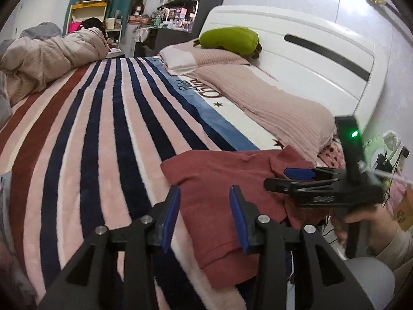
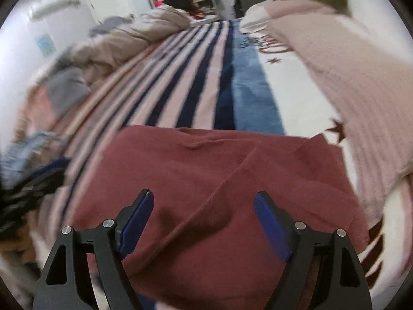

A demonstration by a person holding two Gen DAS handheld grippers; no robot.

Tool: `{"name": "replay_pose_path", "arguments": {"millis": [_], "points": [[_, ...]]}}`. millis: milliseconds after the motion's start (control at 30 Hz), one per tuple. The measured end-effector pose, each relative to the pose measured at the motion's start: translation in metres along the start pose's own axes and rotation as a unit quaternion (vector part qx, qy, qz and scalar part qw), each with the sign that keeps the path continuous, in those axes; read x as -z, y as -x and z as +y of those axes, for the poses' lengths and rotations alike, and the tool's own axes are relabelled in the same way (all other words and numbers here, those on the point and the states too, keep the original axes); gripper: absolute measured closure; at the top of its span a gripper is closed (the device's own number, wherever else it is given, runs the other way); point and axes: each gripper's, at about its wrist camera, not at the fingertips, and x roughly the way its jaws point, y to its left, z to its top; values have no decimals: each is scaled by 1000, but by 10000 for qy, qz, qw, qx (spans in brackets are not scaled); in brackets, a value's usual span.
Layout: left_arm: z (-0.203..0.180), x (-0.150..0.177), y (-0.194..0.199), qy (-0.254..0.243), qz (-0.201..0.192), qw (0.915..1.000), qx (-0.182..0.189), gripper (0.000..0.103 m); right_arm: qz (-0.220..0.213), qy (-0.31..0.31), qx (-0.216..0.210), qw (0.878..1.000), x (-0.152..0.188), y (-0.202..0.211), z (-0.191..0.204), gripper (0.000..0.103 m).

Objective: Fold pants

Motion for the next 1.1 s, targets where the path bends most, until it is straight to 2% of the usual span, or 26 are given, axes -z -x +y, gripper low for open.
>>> {"name": "replay_pose_path", "arguments": {"millis": [33, 67, 100, 167, 267, 400, 500, 600, 667, 733, 800, 833, 867, 933, 1000, 1033, 1100], "points": [[1, 1, 0, 36, -34, 10000, 34, 66, -29, 34, 226, 9997, 1, -2, 2, 36], [2, 2, 1, 71, -63, 9999, 71, 66, -48, 28, 446, 9990, 3, -4, 2, 52], [2, 2, 0, 95, -79, 9999, 107, 66, -50, 28, 683, 9976, 6, -4, 0, 62], [2, 2, -2, 98, -81, 9998, 168, 66, -97, 40, 932, 9956, 10, 0, -5, 99], [1, 0, -6, 6, -47, 9997, 232, 66, -140, -148, 837, 9963, 17, 11, -17, 101], [-11, -4, -14, -162, 31, 9992, 353, 65, -388, -383, 937, 9941, 33, 41, -32, 102], [-24, -6, -20, -260, 86, 9984, 498, 65, -444, -795, 885, 9919, 52, 63, -52, 102], [-34, -7, -25, -283, 153, 9976, 610, 63, -364, -1197, 484, 9910, 71, 76, -71, 102], [-38, -9, -29, -309, 201, 9977, 572, 59, -479, -1143, 255, 9920, 76, 84, -74, 99], [-40, -10, -32, -308, 269, 9983, 426, 59, -543, -979, 286, 9933, 71, 86, -72, 98], [-38, -10, -28, -279, 225, 9988, 319, 59, -623, -1082, -57, 9922, 63, 89, -71, 84], [-35, -11, -23, -241, 163, 9992, 257, 59, -642, -1128, -266, 9912, 56, 87, -71, 59], [-31, -12, -19, -198, 107, 9995, 202, 59, -656, -1147, -428, 9903, 49, 85, -68, 45], [-21, -13, -9, -105, -19, 9999, 94, 59, -637, -1063, -457, 9912, 33, 76, -58, 43], [-13, -12, -1, -24, -104, 9999, 38, 58, -487, -1028, -408, 9927, 20, 63, -48, 28], [-9, -10, 3, 9, -133, 9999, 28, 58, -332, -1048, -322, 9934, 12, 51, -44, 17], [-4, -6, 8, 48, -151, 9999, -3, 58, -23, -1059, -187, 9942, 2, 29, -36, 15]]}}
